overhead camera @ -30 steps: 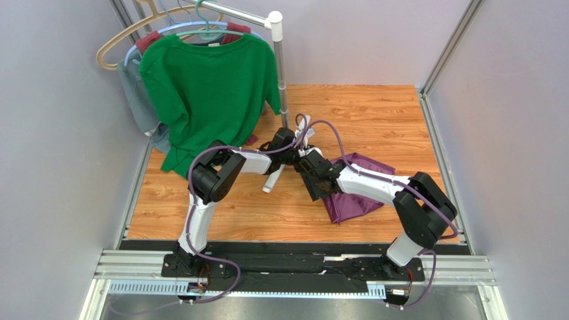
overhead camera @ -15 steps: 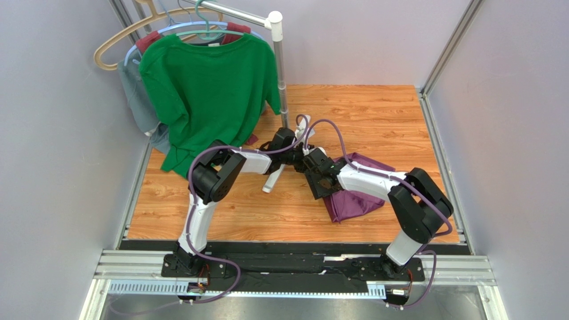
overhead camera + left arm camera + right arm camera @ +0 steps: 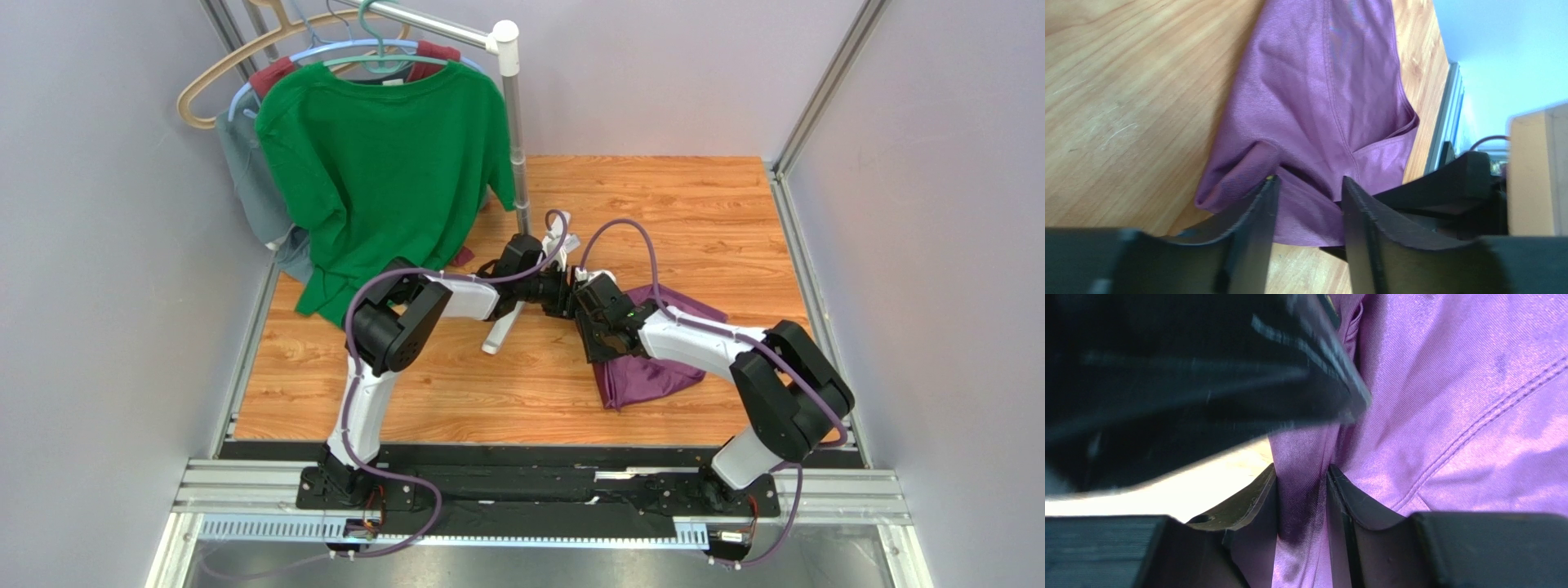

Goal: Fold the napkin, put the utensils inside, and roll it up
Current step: Roll the napkin with the utensil

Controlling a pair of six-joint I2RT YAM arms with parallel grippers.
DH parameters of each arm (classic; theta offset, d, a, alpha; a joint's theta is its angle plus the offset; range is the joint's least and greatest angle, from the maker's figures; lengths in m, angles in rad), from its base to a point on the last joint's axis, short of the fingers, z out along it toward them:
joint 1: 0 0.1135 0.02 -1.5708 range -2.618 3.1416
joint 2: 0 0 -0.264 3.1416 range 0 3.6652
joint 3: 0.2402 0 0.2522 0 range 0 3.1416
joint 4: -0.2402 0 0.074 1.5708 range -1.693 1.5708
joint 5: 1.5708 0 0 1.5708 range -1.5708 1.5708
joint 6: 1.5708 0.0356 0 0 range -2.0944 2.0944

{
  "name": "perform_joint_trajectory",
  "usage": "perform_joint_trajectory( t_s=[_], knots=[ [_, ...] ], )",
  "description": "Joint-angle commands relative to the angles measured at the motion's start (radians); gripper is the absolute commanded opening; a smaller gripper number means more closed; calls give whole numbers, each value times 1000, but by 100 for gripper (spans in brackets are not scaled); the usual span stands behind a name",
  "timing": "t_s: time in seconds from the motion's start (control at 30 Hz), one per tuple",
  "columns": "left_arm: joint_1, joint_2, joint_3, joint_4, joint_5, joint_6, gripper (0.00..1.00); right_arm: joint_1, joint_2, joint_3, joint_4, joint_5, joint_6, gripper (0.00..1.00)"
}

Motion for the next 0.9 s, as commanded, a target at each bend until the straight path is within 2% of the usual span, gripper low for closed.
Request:
perform_joint_trajectory(
  t_s=[0.0,0.03,0.23,0.6,0.87],
  knots=[
    [7,-69,7,7,-29,13,59,-13,40,-97,15,-186,71,34],
    [10,-93,4,7,-37,12,62,-22,34,-105,34,-215,75,33],
    [17,-182,-5,-31,-65,51,67,-62,18,-163,98,-305,97,32],
    [18,-256,-67,-120,-200,98,67,-118,-22,-243,172,-395,123,31],
    [15,-236,-71,-212,-206,179,67,-132,-26,-245,173,-400,124,30]
  ],
)
